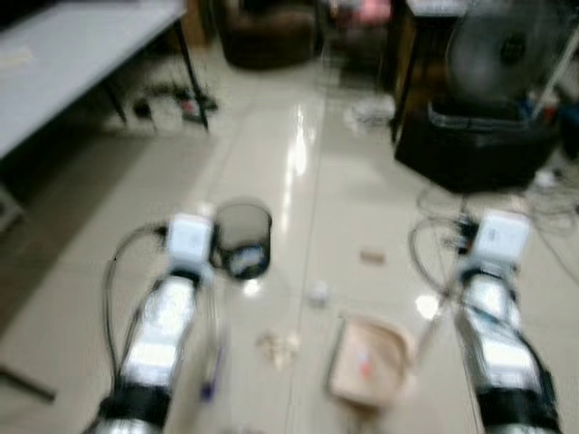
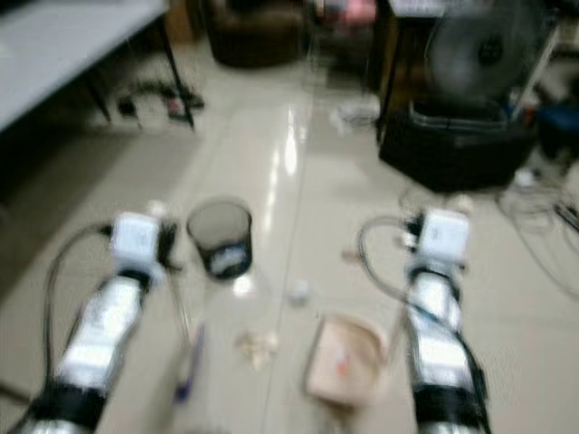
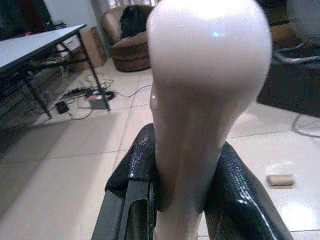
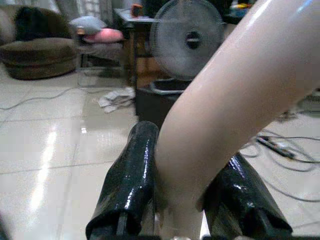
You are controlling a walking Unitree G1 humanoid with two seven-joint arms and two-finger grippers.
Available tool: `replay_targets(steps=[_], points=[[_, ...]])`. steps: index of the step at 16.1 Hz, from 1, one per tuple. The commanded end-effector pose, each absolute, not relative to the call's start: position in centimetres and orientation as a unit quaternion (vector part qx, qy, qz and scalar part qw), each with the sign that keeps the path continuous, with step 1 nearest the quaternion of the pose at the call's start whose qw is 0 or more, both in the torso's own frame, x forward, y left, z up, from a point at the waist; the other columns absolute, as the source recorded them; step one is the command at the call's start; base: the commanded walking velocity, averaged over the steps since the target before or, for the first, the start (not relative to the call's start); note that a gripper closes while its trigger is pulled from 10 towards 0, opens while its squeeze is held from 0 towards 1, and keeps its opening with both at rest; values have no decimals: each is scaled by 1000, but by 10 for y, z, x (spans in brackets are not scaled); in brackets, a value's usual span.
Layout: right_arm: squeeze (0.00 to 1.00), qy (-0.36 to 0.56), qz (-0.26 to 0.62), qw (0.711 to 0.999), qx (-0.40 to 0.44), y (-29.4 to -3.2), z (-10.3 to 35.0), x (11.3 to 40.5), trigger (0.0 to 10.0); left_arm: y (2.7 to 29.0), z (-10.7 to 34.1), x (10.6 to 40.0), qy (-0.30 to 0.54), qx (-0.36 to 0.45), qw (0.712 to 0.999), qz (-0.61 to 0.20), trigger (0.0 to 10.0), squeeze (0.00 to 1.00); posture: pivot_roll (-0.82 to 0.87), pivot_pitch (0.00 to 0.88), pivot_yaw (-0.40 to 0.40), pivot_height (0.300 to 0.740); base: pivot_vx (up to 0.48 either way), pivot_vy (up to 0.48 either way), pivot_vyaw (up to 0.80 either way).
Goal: Sweep floor
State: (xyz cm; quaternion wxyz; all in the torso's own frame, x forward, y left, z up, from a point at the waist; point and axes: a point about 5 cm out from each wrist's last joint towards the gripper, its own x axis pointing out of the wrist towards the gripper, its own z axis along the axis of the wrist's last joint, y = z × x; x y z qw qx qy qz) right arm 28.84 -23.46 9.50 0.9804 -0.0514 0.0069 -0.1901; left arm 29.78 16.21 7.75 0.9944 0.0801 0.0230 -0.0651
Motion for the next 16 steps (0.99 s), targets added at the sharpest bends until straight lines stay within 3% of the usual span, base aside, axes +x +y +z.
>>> replay_targets(steps=[1, 3, 16], points=[[0, -12, -181, 982, -50, -228, 104, 294, 10000, 170, 88, 301, 1, 88, 995, -54, 10000, 0, -21, 0, 29, 740, 326, 0, 0], [0, -13, -180, 982, -48, -228, 104, 294, 10000, 171, 88, 301, 2, 88, 995, -52, 10000, 0, -20, 0, 29, 740, 302, 0, 0], [0, -16, -172, 984, -46, -225, 103, 296, 10000, 169, 87, 301, 2, 86, 995, -44, 10000, 0, -18, 0, 22, 740, 0, 0, 0]])
